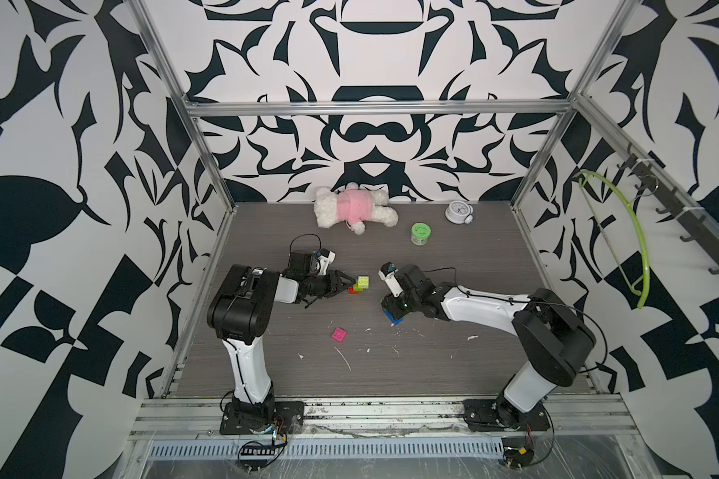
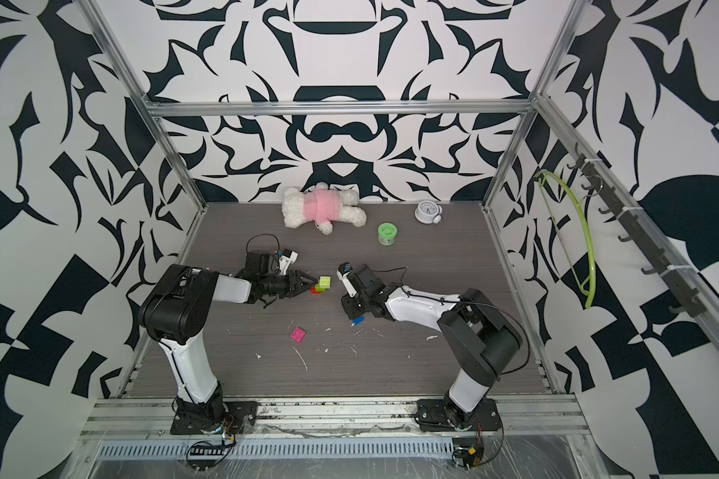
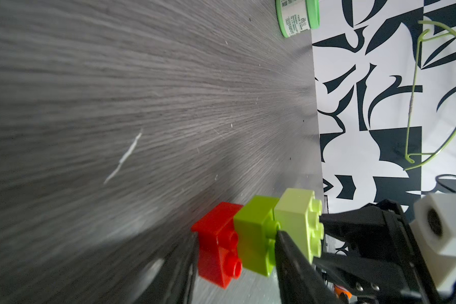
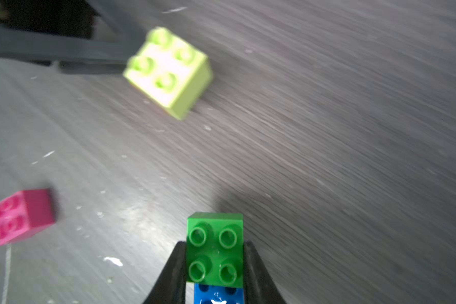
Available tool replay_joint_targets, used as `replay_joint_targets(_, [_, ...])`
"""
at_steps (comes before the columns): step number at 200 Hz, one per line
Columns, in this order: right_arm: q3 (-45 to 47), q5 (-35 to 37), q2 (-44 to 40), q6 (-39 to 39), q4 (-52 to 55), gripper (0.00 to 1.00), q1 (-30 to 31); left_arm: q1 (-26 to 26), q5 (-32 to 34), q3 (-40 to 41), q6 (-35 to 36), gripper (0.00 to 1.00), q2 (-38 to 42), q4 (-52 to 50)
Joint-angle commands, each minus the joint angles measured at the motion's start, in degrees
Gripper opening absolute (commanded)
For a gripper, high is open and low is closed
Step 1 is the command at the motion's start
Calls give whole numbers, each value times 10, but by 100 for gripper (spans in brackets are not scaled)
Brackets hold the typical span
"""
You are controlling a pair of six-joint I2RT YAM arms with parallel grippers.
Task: Assemble the letter y with lego
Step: Move the lego brick at the center of the board.
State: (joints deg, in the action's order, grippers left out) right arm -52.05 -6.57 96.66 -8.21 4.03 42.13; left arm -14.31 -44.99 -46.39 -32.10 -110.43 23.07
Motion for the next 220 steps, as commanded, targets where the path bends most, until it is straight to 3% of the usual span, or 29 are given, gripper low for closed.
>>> replay_joint_targets(1, [12, -122, 64, 100, 98, 0, 10, 0, 98, 28, 15, 51, -44, -132])
replay_joint_targets(61, [-83, -175, 113, 251, 151, 0, 10, 0, 98, 29, 16, 51, -42, -133])
replay_joint_targets(91, [-135, -187, 140, 282, 206, 0, 11, 0, 98, 29, 16, 51, -42, -132])
replay_joint_targets(128, [-135, -178, 139, 291, 211, 0, 22, 0, 98, 29, 16, 51, -41, -132])
replay_joint_targets(149, [-132, -166, 133, 287, 208, 10, 26, 0, 98, 29, 16, 51, -42, -132])
replay_joint_targets(175, [-133, -148, 124, 283, 207, 29, 27, 0, 98, 29, 16, 51, -42, -132])
replay_joint_targets(220, [-136, -132, 85, 283, 204, 49, 28, 0, 98, 28, 16, 51, -44, -132])
